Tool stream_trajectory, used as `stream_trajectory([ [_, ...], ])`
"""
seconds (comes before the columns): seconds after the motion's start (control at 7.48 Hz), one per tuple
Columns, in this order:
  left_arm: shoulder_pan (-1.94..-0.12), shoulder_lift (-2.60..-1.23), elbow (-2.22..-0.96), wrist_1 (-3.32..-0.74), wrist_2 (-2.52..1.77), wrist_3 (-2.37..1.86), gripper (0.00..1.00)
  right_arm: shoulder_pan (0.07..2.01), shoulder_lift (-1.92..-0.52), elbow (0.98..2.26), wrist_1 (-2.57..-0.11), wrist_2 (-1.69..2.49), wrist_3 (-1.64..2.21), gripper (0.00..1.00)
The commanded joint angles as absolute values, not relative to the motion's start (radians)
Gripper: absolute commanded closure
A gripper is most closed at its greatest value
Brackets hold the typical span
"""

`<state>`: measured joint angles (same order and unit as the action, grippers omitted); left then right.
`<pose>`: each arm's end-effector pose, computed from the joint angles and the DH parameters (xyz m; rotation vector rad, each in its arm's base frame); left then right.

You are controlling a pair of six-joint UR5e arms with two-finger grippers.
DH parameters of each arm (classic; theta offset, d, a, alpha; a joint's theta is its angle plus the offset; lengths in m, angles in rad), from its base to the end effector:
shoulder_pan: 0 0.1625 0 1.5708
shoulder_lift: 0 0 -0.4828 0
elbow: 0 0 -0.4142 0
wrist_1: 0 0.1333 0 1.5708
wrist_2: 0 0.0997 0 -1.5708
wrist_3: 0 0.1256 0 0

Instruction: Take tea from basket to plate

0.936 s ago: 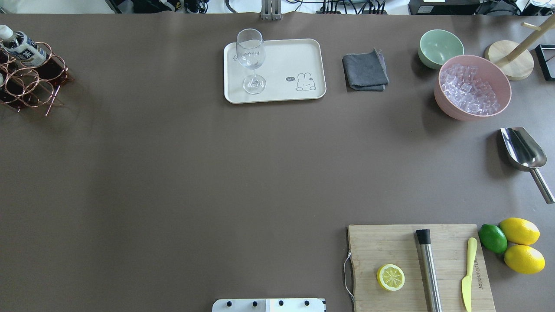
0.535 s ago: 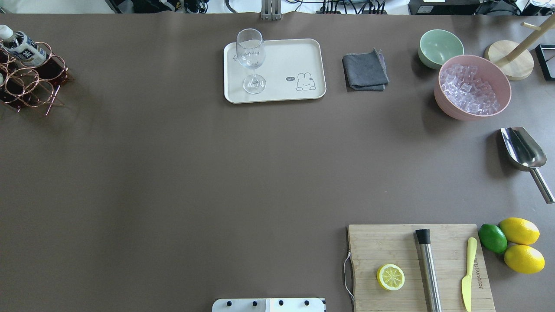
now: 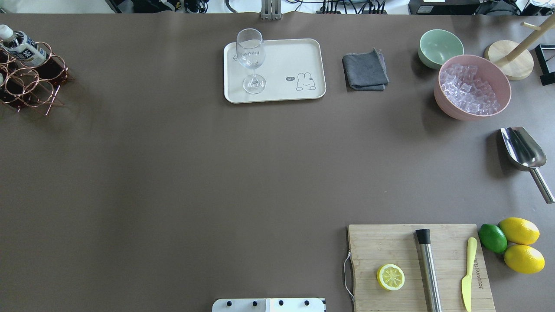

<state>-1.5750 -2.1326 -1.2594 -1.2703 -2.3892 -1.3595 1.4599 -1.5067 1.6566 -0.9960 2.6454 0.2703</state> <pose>-0.0448 -0.7536 0.5592 -0.5940 0.6567 -1.3019 -0.0387 -0.5539 0.5611 0.4444 -1.1254 -0.2493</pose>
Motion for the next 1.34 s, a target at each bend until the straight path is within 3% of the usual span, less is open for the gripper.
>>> stream_trajectory([
  [0.0, -1.571, -2.109, -1.244, -1.304, -2.388, -1.350, 0.12, 1.341, -1.459, 1.661, -0.881, 2.521, 0.491, 0.00],
  [0.13, -1.575, -2.108, -1.243, -1.304, -2.387, -1.341, 0.19, 1.269, -1.444, 1.661, -0.738, 2.449, 0.637, 0.00],
  [0.27, -1.575, -2.108, -1.236, -1.302, -2.385, -1.338, 0.39, 1.212, -1.443, 1.663, -0.619, 2.389, 0.732, 0.00],
  [0.4, -1.575, -2.111, -1.236, -1.301, -2.387, -1.344, 0.97, 1.148, -1.443, 1.664, -0.483, 2.317, 0.806, 0.00],
  [0.8, -1.592, -2.123, -1.244, -1.254, -2.394, -1.351, 1.00, 0.992, -1.447, 1.655, -0.159, 2.306, 0.856, 0.00],
  [0.94, -1.595, -2.172, -1.261, -1.121, -2.396, -1.365, 1.00, 0.926, -1.447, 1.655, -0.074, 2.304, 0.845, 0.00],
  [1.2, -1.588, -2.107, -1.470, -0.988, -2.396, -1.406, 1.00, 0.885, -1.447, 1.651, 0.012, 2.269, 0.662, 0.00],
])
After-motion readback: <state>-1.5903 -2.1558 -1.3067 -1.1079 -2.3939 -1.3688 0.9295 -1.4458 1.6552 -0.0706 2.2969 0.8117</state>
